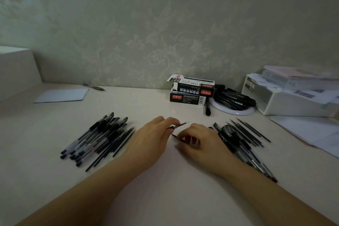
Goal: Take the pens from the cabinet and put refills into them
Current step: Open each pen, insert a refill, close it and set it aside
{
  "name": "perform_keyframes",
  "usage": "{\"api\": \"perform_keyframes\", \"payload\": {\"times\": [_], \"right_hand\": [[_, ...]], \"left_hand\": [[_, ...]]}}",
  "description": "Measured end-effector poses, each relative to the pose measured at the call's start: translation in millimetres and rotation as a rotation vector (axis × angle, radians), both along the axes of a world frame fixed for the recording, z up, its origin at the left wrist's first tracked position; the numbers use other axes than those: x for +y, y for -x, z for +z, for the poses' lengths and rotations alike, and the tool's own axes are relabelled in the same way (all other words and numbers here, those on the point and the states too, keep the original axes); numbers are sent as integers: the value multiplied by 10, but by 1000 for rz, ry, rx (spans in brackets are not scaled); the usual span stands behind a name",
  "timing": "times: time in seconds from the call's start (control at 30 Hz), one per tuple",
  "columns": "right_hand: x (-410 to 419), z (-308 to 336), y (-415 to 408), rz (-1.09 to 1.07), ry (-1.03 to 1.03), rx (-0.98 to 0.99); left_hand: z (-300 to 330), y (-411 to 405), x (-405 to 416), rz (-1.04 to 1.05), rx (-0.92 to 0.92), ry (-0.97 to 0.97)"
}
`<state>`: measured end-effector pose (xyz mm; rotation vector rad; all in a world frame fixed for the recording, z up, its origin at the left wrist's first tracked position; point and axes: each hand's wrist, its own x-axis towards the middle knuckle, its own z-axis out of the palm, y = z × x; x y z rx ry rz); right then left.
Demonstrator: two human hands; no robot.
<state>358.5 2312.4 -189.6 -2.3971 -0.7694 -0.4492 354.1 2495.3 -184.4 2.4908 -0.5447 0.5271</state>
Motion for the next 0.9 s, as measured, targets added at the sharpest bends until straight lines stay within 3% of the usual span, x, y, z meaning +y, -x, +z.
{"api": "perform_keyframes", "payload": {"times": [0.1, 0.23, 0.43, 0.53, 0.6, 0.7, 0.8, 0.9], "right_hand": [[-17, 42, 2, -102, -238, 41], [-17, 68, 15, -53, -655, 409], [-20, 56, 7, -25, -976, 664], [-87, 121, -67, -114, -1178, 642], [-195, 210, -109, -211, -1280, 509], [-409, 299, -149, -357, -1151, 228], [-611, 300, -202, -518, -655, -13], [-760, 214, -275, -632, -252, -99]], "left_hand": [[-7, -6, -13, -32, -19, 81], [-11, 28, -66, -131, -90, 141], [-13, 27, -66, -150, -113, 142], [-22, 17, -39, -112, -89, 137], [-23, 4, -22, -76, -77, 125], [-13, -15, 11, -37, -68, 132], [-1, -17, 39, -6, -67, 122], [16, -11, 47, 8, -69, 95]]}}
